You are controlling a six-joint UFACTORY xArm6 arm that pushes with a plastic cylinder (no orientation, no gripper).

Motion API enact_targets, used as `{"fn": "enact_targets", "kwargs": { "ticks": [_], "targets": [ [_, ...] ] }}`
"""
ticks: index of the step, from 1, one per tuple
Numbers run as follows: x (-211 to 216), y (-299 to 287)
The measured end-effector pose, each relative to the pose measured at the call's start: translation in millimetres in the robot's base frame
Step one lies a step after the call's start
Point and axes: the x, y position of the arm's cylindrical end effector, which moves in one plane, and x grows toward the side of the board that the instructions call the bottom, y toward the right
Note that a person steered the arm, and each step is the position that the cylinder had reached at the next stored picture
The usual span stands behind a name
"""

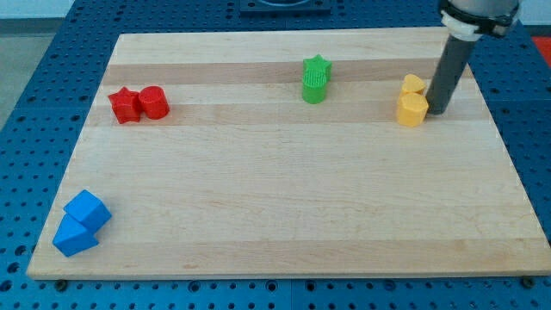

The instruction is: Move the yellow hexagon to the bottom of the green circle

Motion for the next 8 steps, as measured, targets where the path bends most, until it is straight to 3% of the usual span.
{"fn": "enact_targets", "kwargs": {
  "ticks": [4, 8],
  "targets": [
    [57, -84],
    [32, -106]
  ]
}}
